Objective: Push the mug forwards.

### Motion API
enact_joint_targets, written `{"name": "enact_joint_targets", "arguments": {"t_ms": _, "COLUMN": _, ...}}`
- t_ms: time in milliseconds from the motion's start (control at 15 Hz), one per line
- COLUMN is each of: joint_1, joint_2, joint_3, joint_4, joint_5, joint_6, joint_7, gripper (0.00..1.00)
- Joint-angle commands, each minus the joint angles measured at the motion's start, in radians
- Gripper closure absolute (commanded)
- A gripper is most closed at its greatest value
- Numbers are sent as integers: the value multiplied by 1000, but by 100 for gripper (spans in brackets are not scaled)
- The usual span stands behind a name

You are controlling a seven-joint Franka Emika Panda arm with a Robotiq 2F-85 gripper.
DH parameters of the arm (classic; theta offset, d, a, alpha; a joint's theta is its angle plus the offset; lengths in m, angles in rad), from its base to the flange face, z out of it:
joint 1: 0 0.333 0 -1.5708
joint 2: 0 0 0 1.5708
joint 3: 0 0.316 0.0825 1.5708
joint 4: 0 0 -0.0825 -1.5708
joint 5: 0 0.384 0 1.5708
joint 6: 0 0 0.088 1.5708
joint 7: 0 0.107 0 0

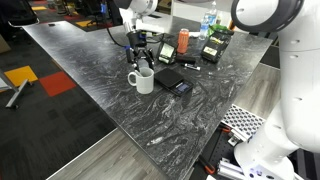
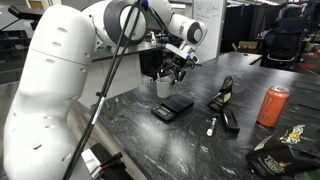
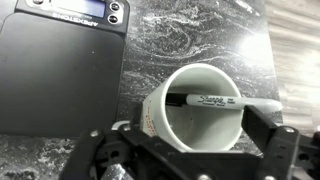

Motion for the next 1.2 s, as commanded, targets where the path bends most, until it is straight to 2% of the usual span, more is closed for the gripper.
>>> {"name": "enact_joint_targets", "arguments": {"t_ms": 0, "joint_1": -20, "joint_2": 2, "joint_3": 13, "joint_4": 17, "joint_5": 3, "joint_6": -43, "joint_7": -78, "gripper": 0}}
{"name": "enact_joint_targets", "arguments": {"t_ms": 200, "joint_1": -19, "joint_2": -4, "joint_3": 10, "joint_4": 20, "joint_5": -23, "joint_6": -44, "joint_7": -136, "gripper": 0}}
{"name": "enact_joint_targets", "arguments": {"t_ms": 400, "joint_1": -21, "joint_2": -38, "joint_3": 0, "joint_4": 6, "joint_5": -33, "joint_6": 23, "joint_7": -154, "gripper": 0}}
{"name": "enact_joint_targets", "arguments": {"t_ms": 867, "joint_1": -8, "joint_2": -187, "joint_3": -6, "joint_4": -97, "joint_5": -150, "joint_6": 366, "joint_7": -215, "gripper": 0}}
{"name": "enact_joint_targets", "arguments": {"t_ms": 1133, "joint_1": -14, "joint_2": -236, "joint_3": 6, "joint_4": -173, "joint_5": -144, "joint_6": 548, "joint_7": -251, "gripper": 0}}
